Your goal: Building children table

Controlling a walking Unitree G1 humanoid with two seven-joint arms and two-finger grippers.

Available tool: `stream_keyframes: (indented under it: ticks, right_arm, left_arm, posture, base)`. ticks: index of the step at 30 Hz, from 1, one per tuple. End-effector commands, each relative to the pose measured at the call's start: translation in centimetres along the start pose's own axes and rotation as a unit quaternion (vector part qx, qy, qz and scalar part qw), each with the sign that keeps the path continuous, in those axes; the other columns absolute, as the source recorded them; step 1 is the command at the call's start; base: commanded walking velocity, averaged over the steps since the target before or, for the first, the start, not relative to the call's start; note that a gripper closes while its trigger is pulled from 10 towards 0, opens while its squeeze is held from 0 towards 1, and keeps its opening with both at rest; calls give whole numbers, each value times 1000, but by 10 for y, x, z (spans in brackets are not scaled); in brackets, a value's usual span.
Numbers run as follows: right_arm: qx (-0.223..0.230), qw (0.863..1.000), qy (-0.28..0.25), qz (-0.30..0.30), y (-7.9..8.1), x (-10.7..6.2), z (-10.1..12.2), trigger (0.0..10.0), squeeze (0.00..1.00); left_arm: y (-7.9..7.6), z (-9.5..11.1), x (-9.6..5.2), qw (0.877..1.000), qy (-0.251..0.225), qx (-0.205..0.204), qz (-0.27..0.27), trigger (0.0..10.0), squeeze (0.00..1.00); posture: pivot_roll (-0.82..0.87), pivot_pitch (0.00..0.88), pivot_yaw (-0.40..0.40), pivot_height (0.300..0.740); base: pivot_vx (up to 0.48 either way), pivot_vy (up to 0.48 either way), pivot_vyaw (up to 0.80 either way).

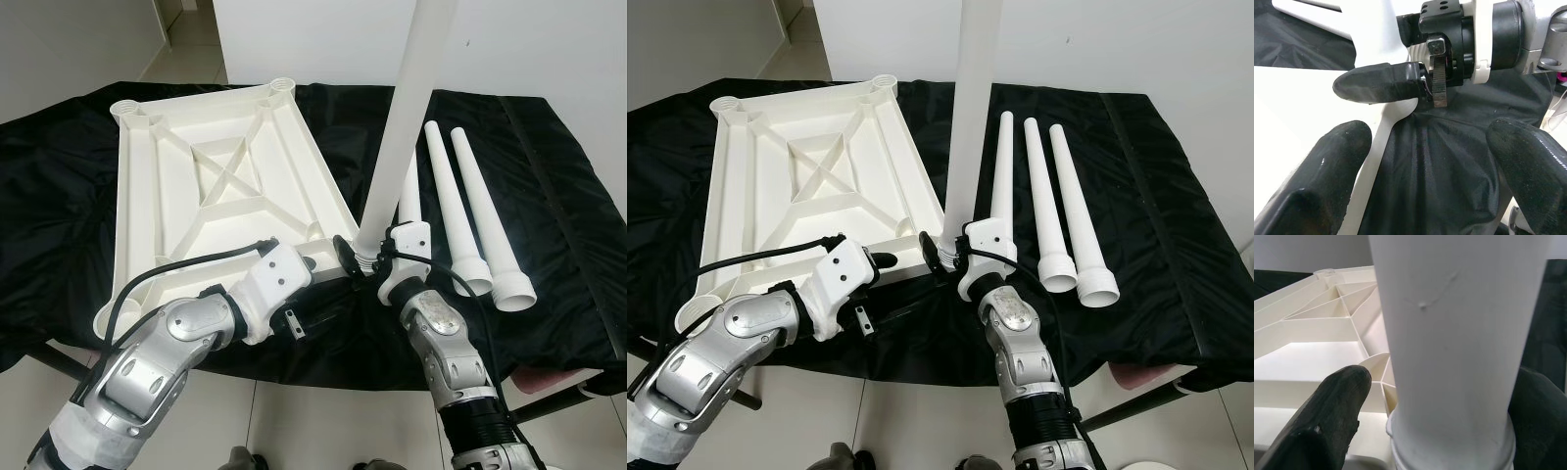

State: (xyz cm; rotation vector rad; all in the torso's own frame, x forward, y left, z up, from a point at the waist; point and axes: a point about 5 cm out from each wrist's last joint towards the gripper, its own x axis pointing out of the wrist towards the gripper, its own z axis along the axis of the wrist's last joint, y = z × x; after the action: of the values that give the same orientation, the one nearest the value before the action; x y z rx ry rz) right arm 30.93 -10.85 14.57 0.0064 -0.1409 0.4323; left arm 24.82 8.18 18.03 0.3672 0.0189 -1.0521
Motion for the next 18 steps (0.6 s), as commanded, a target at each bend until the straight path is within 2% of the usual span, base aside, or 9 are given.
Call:
stream_keyframes:
  ticks: [1, 7, 15, 18]
  right_arm:
    - [3, 1000, -4, 16, 3, 1, 1, 10000, 0]
    - [4, 999, 0, 32, 5, -2, -2, 10000, 0]
    - [-3, 999, -1, 43, 0, 0, -1, 10000, 0]
    - [-12, 998, -2, 66, -2, 0, 0, 10000, 0]
  left_arm:
    - [-1, -2, 0, 1000, 4, 0, -19, 10000, 0]
    - [-1, -4, 0, 1000, 5, -2, -9, 10000, 0]
    - [5, -1, 3, 1000, 4, 7, -8, 10000, 0]
    - [5, -1, 4, 1000, 6, 10, -5, 10000, 0]
  posture:
    - [-132, 100, 56, 740]
    - [-133, 113, 58, 740]
    - [-124, 107, 59, 740]
    - [-122, 115, 64, 740]
  base:
    - [0, 0, 0]
    - [0, 0, 0]
    - [0, 0, 0]
    - [0, 0, 0]
